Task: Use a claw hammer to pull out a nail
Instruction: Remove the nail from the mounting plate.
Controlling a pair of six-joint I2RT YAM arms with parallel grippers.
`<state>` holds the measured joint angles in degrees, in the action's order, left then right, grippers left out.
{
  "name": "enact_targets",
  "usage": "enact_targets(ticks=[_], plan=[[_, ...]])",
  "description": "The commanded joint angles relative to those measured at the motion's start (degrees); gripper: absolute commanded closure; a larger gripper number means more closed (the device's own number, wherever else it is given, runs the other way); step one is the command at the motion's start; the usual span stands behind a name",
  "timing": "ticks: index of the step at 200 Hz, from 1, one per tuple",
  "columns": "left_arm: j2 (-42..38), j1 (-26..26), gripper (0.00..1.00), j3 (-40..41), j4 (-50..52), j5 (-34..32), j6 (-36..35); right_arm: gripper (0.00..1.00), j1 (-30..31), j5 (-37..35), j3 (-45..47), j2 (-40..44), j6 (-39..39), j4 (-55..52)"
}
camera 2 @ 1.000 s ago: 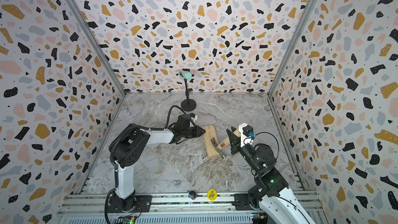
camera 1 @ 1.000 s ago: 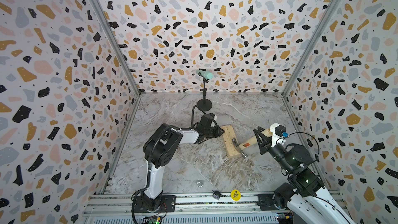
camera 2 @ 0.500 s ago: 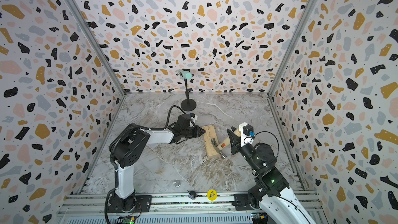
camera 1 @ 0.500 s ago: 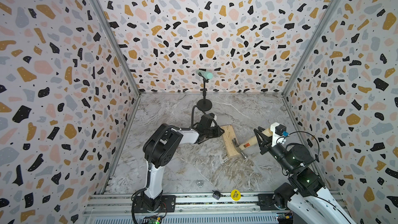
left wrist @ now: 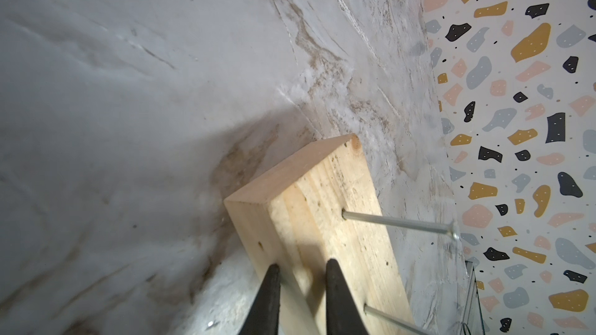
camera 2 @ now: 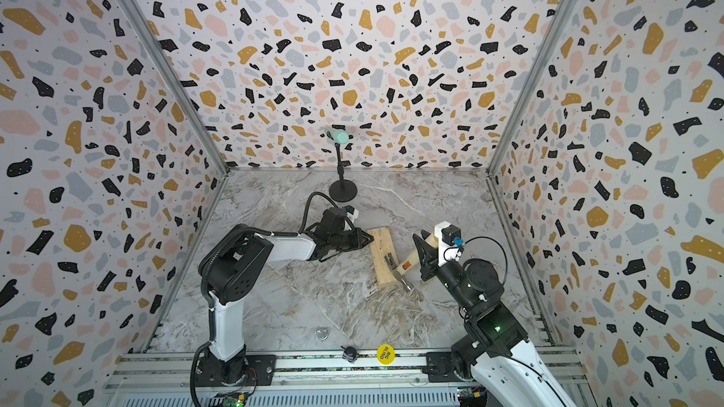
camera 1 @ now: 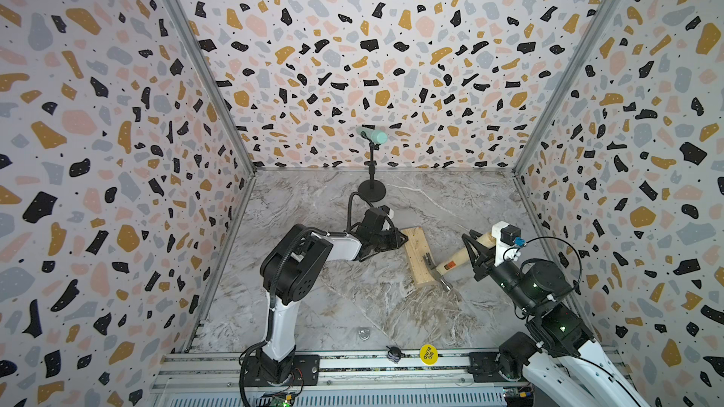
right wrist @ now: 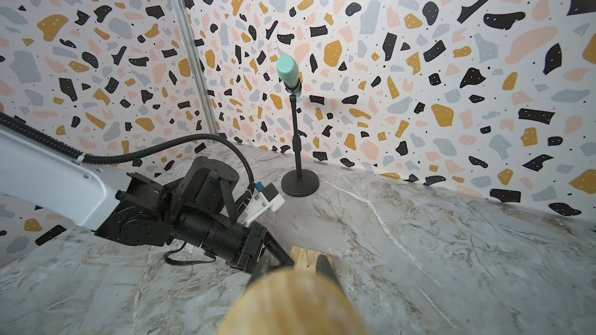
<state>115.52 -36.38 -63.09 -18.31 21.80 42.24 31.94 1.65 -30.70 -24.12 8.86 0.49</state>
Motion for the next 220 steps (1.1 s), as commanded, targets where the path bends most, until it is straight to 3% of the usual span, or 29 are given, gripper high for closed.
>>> enact_targets(ticks=[1,220], plan=[[3.91,0.26,0.8,2.22,7.49,-2.43,-0.29,1.0,0.47,0.33,-3.55,1.97,1.86,7.38],[2.81,0.26,0.81,2.61,6.09,-0.6,-0.02,1.0,0.41,-0.42,-10.38,-1.87,-0.25,12.08]])
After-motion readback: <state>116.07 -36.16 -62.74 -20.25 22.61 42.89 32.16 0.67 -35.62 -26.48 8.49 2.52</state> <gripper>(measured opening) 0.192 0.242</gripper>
